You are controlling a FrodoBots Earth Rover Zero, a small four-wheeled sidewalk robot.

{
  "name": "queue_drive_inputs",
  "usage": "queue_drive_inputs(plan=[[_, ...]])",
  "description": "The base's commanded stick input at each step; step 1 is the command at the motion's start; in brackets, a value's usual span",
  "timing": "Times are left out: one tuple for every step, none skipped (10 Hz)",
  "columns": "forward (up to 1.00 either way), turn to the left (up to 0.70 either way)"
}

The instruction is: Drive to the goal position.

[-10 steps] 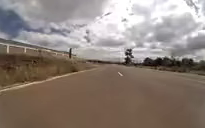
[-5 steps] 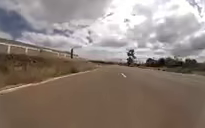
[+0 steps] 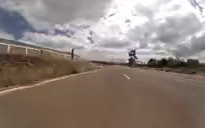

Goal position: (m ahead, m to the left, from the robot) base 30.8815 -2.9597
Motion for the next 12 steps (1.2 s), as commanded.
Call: queue_drive_inputs(plan=[[0.85, 0.00], [0.85, 0.00], [0.85, 0.00], [0.85, 0.00], [0.85, 0.00], [0.85, 0.00], [0.85, 0.00], [0.85, -0.01], [0.85, -0.04], [0.85, -0.12], [0.85, -0.24], [0.85, -0.34]])
